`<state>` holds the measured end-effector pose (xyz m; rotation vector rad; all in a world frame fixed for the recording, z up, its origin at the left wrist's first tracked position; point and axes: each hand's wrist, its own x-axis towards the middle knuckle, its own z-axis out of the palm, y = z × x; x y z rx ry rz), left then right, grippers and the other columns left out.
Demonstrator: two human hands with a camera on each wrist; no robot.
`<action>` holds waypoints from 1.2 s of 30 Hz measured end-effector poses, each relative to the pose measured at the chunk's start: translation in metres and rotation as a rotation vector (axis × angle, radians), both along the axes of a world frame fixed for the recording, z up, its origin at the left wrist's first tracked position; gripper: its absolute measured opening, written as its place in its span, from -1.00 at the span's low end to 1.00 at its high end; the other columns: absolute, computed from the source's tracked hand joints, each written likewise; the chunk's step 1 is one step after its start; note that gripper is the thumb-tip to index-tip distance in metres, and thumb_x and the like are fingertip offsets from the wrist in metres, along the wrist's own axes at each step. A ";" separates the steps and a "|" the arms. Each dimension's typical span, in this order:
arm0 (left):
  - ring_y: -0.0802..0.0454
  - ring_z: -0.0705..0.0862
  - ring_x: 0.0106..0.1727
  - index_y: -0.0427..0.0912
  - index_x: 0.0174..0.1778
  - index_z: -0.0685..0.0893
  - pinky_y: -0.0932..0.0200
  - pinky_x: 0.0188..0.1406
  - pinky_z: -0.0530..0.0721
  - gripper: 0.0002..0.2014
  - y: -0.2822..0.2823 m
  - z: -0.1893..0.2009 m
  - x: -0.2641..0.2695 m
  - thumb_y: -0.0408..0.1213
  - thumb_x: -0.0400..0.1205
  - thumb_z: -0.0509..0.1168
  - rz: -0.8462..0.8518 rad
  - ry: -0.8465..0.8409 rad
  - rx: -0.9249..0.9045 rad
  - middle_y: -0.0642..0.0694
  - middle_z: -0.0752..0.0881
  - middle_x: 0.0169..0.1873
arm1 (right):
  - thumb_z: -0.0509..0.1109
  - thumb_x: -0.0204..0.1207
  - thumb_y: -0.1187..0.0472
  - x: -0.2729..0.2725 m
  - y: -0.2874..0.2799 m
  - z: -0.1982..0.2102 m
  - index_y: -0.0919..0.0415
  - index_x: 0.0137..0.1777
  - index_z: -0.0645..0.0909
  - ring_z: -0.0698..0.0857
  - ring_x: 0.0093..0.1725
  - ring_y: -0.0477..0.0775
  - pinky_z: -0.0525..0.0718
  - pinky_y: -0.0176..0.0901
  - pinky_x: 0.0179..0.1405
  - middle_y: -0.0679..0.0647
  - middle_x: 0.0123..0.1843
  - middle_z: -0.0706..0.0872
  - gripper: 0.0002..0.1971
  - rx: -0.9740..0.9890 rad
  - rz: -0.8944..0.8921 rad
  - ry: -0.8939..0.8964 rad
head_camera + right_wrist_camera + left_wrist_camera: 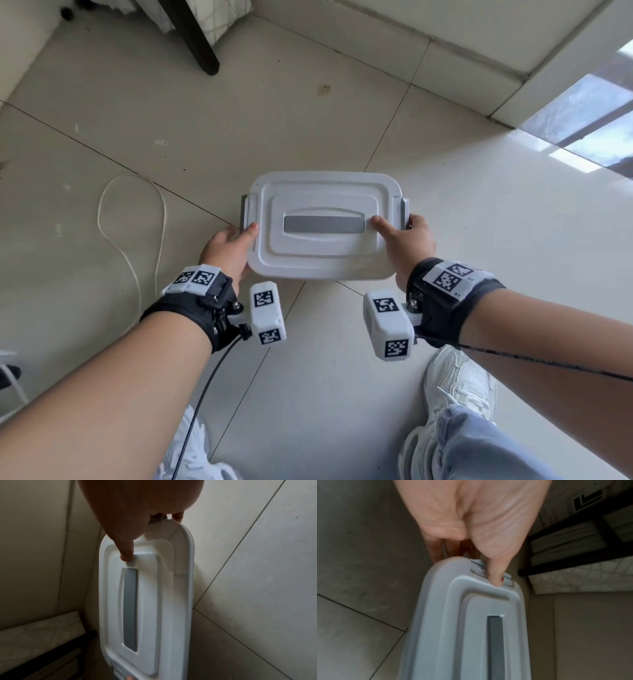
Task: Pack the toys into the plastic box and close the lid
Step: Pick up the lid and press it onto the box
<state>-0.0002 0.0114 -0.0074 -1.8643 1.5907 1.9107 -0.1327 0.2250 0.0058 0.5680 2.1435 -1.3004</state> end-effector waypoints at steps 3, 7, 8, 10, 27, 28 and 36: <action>-0.11 0.78 0.07 0.01 0.06 0.76 -0.13 0.24 0.69 -0.62 0.012 -0.002 0.005 0.11 0.39 0.43 -0.184 -0.063 -0.134 -0.02 0.84 0.00 | 0.41 0.50 -0.01 -0.004 0.003 -0.004 0.20 0.29 0.57 0.71 0.04 0.16 0.70 0.07 0.14 0.07 0.04 0.71 -0.58 0.017 0.014 0.027; -0.06 0.71 0.00 -0.06 0.19 0.72 0.17 0.00 0.58 -0.68 0.023 0.004 0.007 0.00 0.61 0.31 -0.290 -0.125 -0.341 0.01 0.78 -0.03 | 0.31 0.57 -0.04 0.001 0.008 -0.007 0.23 0.22 0.57 0.64 -0.04 0.14 0.61 -0.05 -0.04 0.10 0.00 0.68 -0.62 0.039 0.094 0.021; -0.06 0.70 -0.04 -0.07 0.18 0.72 0.18 -0.05 0.55 -0.69 0.025 0.007 0.008 -0.01 0.62 0.30 -0.308 -0.135 -0.366 0.00 0.77 -0.05 | 0.29 0.58 -0.05 0.001 0.009 -0.007 0.24 0.21 0.56 0.63 -0.07 0.14 0.58 -0.07 -0.07 0.11 -0.02 0.67 -0.62 0.053 0.122 0.028; -0.05 0.68 -0.12 -0.08 0.13 0.73 0.20 -0.12 0.53 -0.71 0.027 0.010 0.009 -0.01 0.62 0.28 -0.323 -0.150 -0.391 -0.02 0.77 -0.10 | 0.27 0.59 -0.06 -0.002 0.008 -0.007 0.26 0.20 0.55 0.61 -0.08 0.15 0.56 -0.07 -0.08 0.10 -0.05 0.64 -0.61 0.086 0.167 0.027; -0.20 0.62 0.25 -0.14 0.58 0.31 -0.11 0.29 0.64 -0.31 0.041 0.006 0.011 0.13 0.59 0.26 -0.214 -0.211 -0.180 -0.15 0.60 0.31 | 0.16 0.59 -0.13 -0.008 0.005 -0.003 0.19 0.18 0.46 0.58 -0.10 0.21 0.57 0.00 -0.06 0.06 -0.05 0.58 -0.60 0.316 0.359 0.041; -0.19 0.59 0.24 -0.14 0.60 0.27 -0.19 0.30 0.65 -0.30 0.044 0.005 0.012 0.12 0.61 0.26 -0.179 -0.196 -0.135 -0.11 0.57 0.32 | 0.16 0.59 -0.12 -0.008 0.004 -0.003 0.20 0.18 0.46 0.57 -0.10 0.22 0.55 -0.01 -0.08 0.06 -0.06 0.58 -0.61 0.324 0.362 0.043; -0.11 0.53 0.14 -0.21 0.38 0.41 -0.23 0.09 0.76 -0.52 0.051 0.006 0.009 0.03 0.67 0.23 -0.044 -0.137 -0.045 0.09 0.52 -0.12 | 0.09 0.62 0.00 -0.006 0.000 0.001 0.19 0.00 0.30 0.50 -0.13 0.22 0.37 -0.05 -0.18 0.10 -0.03 0.50 -0.77 0.343 0.435 0.114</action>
